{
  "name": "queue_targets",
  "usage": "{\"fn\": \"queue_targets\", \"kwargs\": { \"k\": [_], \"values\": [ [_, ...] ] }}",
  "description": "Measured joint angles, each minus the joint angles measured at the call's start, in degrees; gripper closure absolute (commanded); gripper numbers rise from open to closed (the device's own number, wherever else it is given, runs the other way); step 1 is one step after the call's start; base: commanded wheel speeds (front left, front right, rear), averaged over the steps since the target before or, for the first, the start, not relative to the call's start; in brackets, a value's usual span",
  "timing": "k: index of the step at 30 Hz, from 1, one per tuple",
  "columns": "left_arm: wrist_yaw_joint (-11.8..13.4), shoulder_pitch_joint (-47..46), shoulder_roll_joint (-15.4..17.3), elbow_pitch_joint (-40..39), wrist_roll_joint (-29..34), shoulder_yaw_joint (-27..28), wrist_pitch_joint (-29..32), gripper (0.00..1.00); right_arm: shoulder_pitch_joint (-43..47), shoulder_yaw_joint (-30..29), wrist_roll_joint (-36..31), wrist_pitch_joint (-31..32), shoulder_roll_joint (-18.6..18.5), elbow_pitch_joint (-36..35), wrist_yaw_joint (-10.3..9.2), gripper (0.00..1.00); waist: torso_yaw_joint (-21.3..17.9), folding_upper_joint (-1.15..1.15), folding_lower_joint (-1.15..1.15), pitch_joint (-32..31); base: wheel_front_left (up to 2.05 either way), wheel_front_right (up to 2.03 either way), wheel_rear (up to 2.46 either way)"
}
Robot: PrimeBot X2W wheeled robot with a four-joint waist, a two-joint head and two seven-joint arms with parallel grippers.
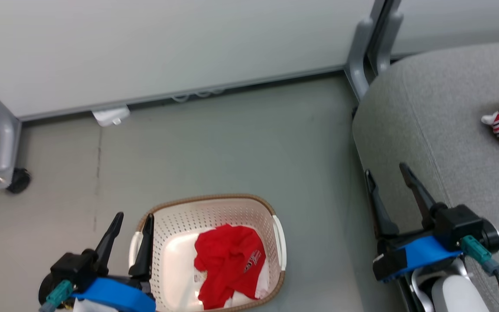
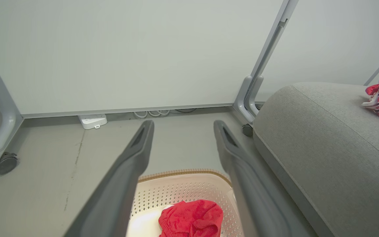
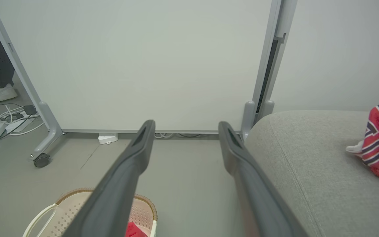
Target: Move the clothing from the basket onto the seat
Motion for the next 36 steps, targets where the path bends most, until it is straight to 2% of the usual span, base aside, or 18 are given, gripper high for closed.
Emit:
{"fn": "queue_targets", "kwargs": {
  "k": [9, 21, 36],
  "values": [
    [0.00, -9.70, 1.13, 3.99, -1.35, -5.17, 0.00, 0.00, -8.53, 1.78, 1.55, -2.47, -0.01, -0.69, -0.01, 0.00, -3.42, 0.00, 0.01, 11.35, 0.00, 0.00, 0.00],
    [0.00, -21.18, 2.85, 15.61, -5.63, -14.22, 0.00, 0.00, -15.63, 5.57, 4.71, -5.68, 0.00, 0.70, 0.00, 0.00, -9.64, 0.00, 0.01, 26.51, 0.00, 0.00, 0.00],
    [0.00, -27.33, 5.70, 29.58, -11.58, -23.90, 0.15, 0.00, -18.68, 9.45, 8.38, -9.64, 0.00, 3.69, 0.00, 0.00, -16.51, 0.00, 0.01, 37.96, 0.00, 0.00, 0.00]
  ]
}}
